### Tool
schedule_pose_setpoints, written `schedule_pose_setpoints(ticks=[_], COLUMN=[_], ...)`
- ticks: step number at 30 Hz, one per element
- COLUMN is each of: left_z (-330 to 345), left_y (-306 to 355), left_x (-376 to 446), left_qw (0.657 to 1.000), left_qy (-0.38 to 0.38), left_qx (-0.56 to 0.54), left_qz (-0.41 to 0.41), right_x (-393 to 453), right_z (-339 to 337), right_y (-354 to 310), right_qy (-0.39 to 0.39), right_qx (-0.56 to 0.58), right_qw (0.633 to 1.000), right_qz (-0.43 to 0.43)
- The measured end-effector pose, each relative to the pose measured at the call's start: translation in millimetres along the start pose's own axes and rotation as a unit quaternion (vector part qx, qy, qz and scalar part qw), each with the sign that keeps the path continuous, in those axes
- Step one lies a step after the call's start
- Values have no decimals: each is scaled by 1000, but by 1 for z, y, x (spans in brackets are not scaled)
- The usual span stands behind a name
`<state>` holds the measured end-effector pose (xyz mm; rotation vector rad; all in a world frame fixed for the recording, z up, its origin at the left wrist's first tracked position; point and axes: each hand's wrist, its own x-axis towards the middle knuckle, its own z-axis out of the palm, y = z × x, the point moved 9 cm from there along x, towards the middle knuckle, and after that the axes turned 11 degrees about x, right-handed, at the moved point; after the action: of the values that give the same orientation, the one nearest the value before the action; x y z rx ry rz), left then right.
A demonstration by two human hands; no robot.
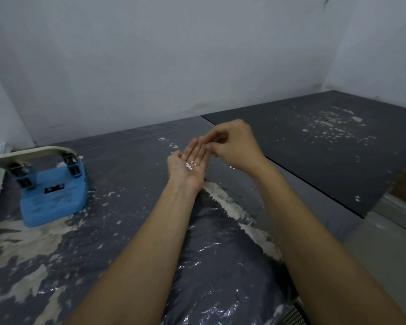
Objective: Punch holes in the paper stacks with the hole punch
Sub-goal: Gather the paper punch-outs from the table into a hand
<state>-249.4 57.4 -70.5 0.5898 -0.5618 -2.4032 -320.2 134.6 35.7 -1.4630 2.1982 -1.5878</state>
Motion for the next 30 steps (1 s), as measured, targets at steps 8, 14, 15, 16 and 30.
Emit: schedule_pose_setpoints(ticks=[8,14,15,16,30], left_z=[1,3,3,4,3], left_y=[-5,-8,-9,-10,-11], left_x=[5,6,6,6,6], left_qw=[1000,999,999,999,999], left_qy=[-20,-33,-33,-34,-38], left_qx=[-18,-13,-10,-6,7], left_qz=[-1,-5,-6,-7,-14], right_x=[-25,-18,-18,-17,-15], right_z=[-59,-39,-34,-29,0], right_y=[105,104,105,104,77], right_qy=[155,106,82,57,-54], right_qx=[16,-103,-124,-142,-226], right_qw=[978,980,979,979,968], right_qz=[139,134,137,136,92])
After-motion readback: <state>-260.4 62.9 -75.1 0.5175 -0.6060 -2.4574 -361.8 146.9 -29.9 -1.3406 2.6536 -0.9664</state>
